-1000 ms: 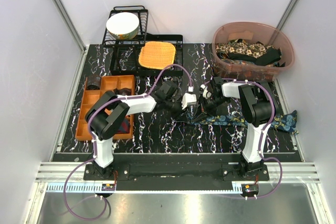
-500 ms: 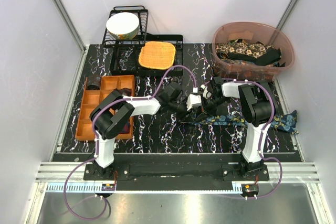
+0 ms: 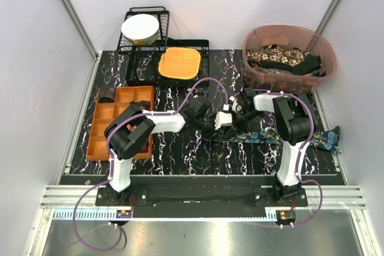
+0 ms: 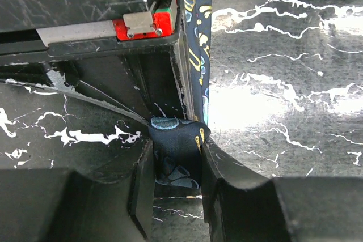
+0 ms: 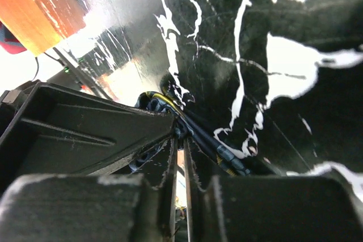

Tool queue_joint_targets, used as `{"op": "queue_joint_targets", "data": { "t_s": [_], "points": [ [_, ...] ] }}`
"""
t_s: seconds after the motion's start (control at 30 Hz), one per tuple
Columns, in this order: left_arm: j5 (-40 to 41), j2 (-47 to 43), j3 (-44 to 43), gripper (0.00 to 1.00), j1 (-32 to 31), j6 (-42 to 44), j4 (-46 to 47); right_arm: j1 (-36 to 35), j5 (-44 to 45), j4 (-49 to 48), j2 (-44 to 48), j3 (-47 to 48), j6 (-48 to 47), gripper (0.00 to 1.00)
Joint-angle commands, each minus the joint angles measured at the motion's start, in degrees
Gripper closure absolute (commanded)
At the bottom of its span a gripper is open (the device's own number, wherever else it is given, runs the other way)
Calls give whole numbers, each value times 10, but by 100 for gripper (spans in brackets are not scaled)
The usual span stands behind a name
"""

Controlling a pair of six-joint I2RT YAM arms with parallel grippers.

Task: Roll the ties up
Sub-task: Roll the tie at the center of the board.

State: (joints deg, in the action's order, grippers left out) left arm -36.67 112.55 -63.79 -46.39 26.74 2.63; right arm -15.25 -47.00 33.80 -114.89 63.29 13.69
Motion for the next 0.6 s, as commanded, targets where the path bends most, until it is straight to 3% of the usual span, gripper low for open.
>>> {"op": "queue_joint_targets", "data": {
  "t_s": [0.0, 0.27, 0.43, 0.57],
  "points": [
    [94, 43, 5, 72, -15, 38, -116, 1, 58, 4, 40, -5, -29, 85],
    [102, 49, -11, 73, -16, 50, -152, 42, 17, 51, 98, -15, -56, 72],
    [101, 54, -20, 73, -18, 49, -162, 42, -36, -15, 107, -37, -23, 59],
    [99, 52, -23, 73, -19, 44, -170, 39, -71, -92, 91, -62, 8, 59]
  ]
}}
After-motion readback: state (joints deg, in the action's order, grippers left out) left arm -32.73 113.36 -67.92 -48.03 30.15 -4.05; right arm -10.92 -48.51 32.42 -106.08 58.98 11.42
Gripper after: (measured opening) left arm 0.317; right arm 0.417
